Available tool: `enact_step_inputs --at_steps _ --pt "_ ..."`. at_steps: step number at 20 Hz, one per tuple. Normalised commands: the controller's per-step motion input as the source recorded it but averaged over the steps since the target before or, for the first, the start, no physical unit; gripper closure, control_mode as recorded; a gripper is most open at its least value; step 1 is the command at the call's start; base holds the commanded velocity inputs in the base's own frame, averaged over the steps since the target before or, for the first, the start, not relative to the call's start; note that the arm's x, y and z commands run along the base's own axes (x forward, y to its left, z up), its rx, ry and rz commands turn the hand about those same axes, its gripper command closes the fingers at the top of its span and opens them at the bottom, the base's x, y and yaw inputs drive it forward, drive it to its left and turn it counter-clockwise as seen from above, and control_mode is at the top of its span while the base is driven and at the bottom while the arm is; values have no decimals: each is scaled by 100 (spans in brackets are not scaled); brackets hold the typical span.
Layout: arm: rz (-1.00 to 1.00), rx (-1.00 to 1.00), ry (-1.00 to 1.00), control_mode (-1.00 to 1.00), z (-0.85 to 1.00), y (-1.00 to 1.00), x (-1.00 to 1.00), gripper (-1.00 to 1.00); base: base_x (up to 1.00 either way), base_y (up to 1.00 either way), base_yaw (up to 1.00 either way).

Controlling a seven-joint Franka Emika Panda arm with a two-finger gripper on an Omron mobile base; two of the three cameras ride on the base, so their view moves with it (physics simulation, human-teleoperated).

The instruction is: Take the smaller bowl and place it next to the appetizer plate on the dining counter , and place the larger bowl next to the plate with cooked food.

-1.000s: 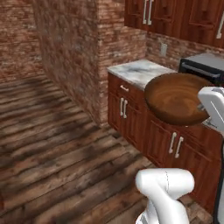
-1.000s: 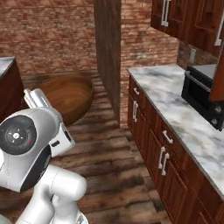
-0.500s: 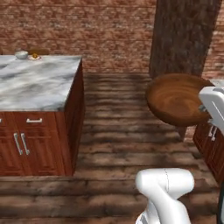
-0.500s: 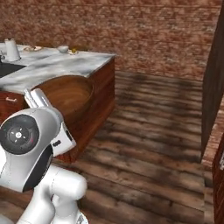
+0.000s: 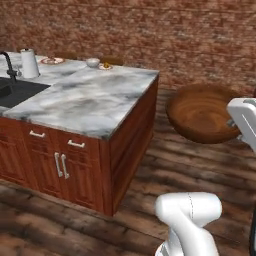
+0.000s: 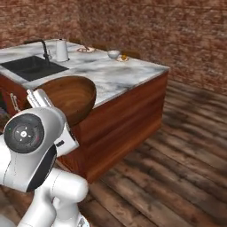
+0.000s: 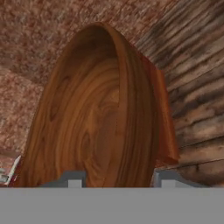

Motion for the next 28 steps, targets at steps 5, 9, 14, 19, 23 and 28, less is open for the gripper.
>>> enact_step_inputs --at_steps 5,9,14,19,23,28 --pt "0 0 0 100 0 0 0 100 53 -82 59" --pt "0 0 0 100 0 0 0 100 39 -74 60" --pt "0 0 0 100 0 0 0 100 8 -83 60" --pt "0 0 0 100 0 0 0 100 -10 -98 53" --pt "0 0 0 100 0 0 0 100 -29 -100 46" --pt "0 0 0 100 0 0 0 100 -29 -100 46"
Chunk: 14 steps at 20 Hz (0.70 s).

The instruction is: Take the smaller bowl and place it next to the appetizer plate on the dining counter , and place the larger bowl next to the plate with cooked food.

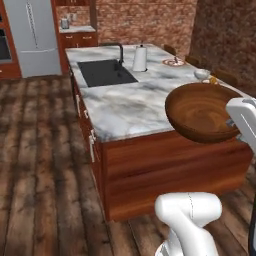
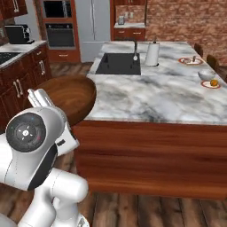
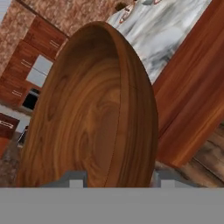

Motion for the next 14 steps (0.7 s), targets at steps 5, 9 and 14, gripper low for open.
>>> enact_step_inputs --at_steps 5,9,14 --pt "0 0 0 100 0 0 0 100 -30 -100 46" --pt "0 0 0 100 0 0 0 100 -29 -100 45" --pt "0 0 0 100 0 0 0 100 -31 -100 44"
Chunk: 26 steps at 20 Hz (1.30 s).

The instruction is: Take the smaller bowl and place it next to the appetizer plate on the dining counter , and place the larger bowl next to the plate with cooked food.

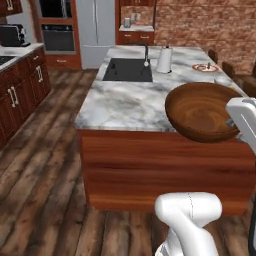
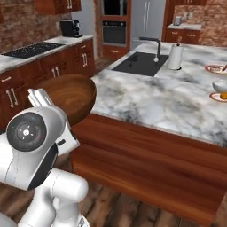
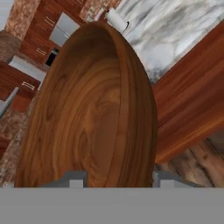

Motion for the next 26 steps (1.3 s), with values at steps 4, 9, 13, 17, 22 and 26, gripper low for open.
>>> enact_step_inputs --at_steps 4,9,13,17,22,26 --pt "0 0 0 100 0 0 0 100 -43 -100 42" --pt "0 0 0 100 0 0 0 100 -75 -100 38" --pt "0 0 0 100 0 0 0 100 -72 -100 39" --pt "0 0 0 100 0 0 0 100 -71 -100 39" --pt "0 0 0 100 0 0 0 100 -70 -100 38" --pt "0 0 0 100 0 0 0 100 -68 -100 39"
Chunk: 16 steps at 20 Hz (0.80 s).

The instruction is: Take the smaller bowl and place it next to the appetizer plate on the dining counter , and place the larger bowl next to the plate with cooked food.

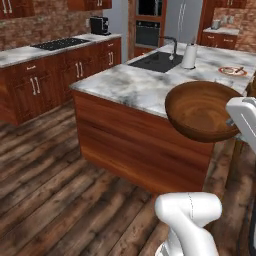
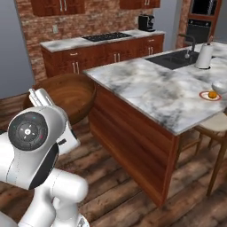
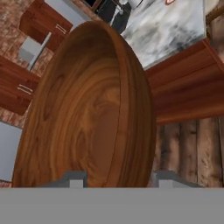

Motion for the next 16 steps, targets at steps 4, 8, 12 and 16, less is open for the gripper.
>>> enact_step_inputs --at_steps 4,8,12,16 --pt "0 0 0 100 0 0 0 100 -51 -100 30" --pt "0 0 0 100 0 0 0 100 -5 -100 17" --pt "0 0 0 100 0 0 0 100 22 -100 10" --pt "0 0 0 100 0 0 0 100 19 -100 12"
